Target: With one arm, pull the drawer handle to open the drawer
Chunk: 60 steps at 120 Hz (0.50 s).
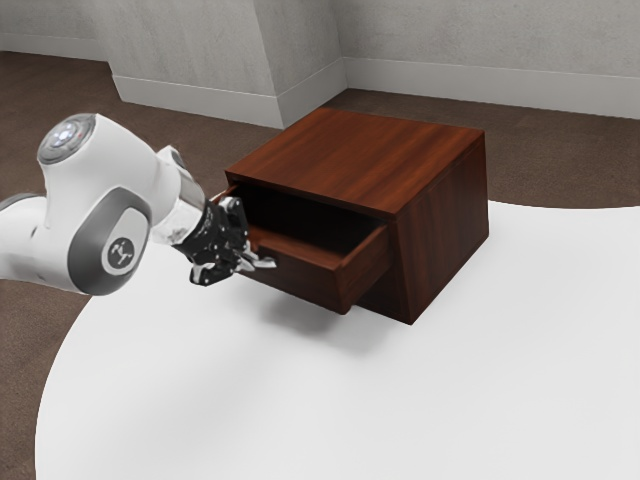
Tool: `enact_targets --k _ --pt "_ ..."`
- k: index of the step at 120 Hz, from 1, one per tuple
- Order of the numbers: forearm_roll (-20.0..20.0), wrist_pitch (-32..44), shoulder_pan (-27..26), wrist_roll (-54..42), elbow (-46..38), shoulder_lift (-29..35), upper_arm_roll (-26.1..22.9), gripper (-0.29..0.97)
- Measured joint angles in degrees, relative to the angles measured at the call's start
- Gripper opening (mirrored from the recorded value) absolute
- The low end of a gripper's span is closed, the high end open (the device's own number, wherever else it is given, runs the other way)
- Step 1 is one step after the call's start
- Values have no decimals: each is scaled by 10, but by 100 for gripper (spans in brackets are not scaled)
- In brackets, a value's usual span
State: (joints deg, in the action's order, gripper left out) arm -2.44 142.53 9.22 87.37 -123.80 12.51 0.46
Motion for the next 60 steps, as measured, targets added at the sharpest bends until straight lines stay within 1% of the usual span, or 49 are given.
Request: enact_targets --k 29,60 --pt "1 8 -3 -1 -36 30 14 -11" --pt "2 16 -1 -2 -80 73 15 -11"
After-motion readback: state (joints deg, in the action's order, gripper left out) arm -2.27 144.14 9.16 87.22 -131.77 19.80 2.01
